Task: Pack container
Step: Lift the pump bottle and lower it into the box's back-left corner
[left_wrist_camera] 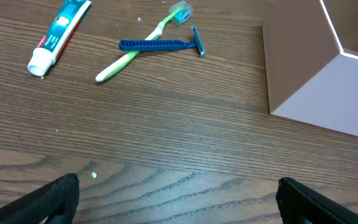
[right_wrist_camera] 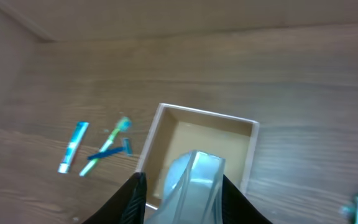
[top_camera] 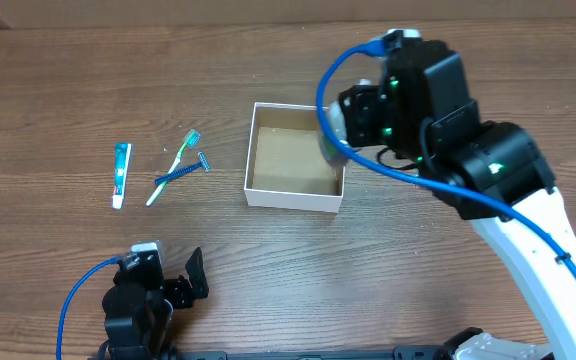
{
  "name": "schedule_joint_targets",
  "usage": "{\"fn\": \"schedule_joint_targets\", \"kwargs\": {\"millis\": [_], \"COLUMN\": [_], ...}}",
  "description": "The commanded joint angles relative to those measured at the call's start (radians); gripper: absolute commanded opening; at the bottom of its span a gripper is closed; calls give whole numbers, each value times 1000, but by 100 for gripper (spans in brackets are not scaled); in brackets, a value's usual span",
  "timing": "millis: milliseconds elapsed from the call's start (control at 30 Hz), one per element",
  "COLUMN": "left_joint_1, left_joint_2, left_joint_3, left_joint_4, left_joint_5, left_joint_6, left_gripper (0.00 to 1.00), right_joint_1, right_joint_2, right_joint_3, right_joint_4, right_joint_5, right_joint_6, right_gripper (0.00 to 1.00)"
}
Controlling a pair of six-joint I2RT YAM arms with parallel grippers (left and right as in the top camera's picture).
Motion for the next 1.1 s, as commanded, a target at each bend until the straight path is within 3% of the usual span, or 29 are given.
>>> {"fn": "schedule_joint_targets", "kwargs": {"millis": [0, 300, 733, 1067], "left_joint_1": [-2, -2, -2, -2], "left_joint_2": [-10, -10, -10, -10], "left_joint_3": [-15, -15, -15, -15], "left_joint_4": [0, 0, 0, 0], "left_joint_5": [0, 0, 0, 0], "left_joint_6": [-14, -14, -14, -14], "left_gripper": [100, 100, 100, 100], "right_joint_1": [49, 78, 194, 195], "right_joint_2": [70, 285, 370, 481], "right_joint_3": [42, 41, 2, 2], "right_joint_4": [48, 103, 381, 409], "right_joint_5": [5, 38, 381, 441], "right_joint_6": [35, 84, 142, 319], "right_gripper": [19, 18, 18, 18]}}
